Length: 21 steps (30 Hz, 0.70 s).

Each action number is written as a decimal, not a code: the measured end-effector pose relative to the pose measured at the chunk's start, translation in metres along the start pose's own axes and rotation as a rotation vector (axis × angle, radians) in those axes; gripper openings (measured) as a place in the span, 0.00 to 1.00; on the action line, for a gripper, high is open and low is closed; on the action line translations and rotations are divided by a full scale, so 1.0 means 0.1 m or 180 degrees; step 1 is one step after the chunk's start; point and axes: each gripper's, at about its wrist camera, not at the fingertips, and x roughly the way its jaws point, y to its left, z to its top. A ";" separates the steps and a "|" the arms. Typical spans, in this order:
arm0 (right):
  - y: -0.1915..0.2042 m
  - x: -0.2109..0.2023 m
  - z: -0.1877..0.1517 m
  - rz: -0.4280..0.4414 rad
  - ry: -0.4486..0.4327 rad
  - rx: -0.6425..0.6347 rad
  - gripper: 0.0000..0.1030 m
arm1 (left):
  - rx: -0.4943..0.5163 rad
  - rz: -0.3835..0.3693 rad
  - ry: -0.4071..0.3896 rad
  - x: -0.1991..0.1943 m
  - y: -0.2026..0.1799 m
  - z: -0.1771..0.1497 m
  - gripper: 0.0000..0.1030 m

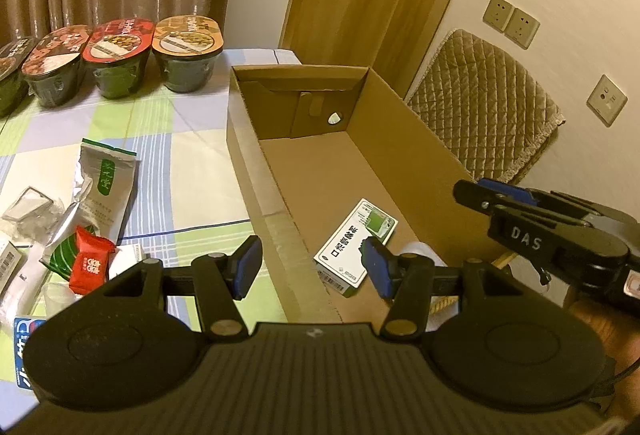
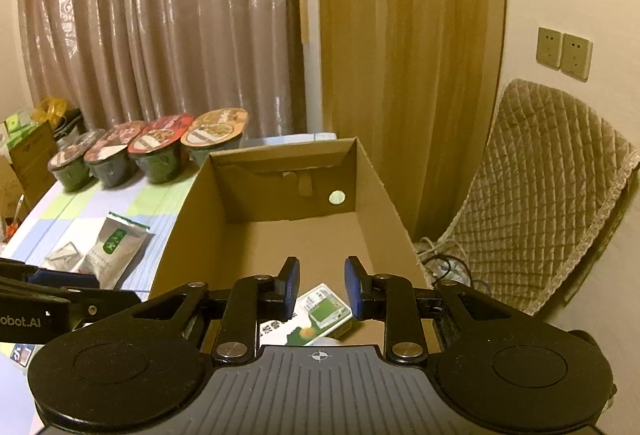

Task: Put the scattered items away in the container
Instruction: 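Open the left tool dropping the spray box while the right tool releases the plug adapter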

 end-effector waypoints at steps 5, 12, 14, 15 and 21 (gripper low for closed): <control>-0.05 -0.08 -0.03 -0.0063 -0.0022 0.0050 0.29 | -0.0040 0.0039 -0.0011 -0.05 0.08 -0.02 0.50; -0.13 -0.27 -0.13 -0.0125 0.0013 0.0184 0.30 | -0.0080 0.0067 -0.0027 -0.17 0.15 -0.08 0.51; -0.12 -0.32 -0.16 -0.0129 0.0027 0.0178 0.30 | -0.0088 0.0075 -0.0034 -0.22 0.16 -0.09 0.51; -0.11 -0.35 -0.17 -0.0133 0.0033 0.0176 0.30 | -0.0090 0.0080 -0.0039 -0.25 0.16 -0.09 0.52; -0.06 -0.49 -0.23 -0.0153 0.0016 0.0211 0.81 | -0.0111 0.0121 -0.0059 -0.42 0.21 -0.14 0.55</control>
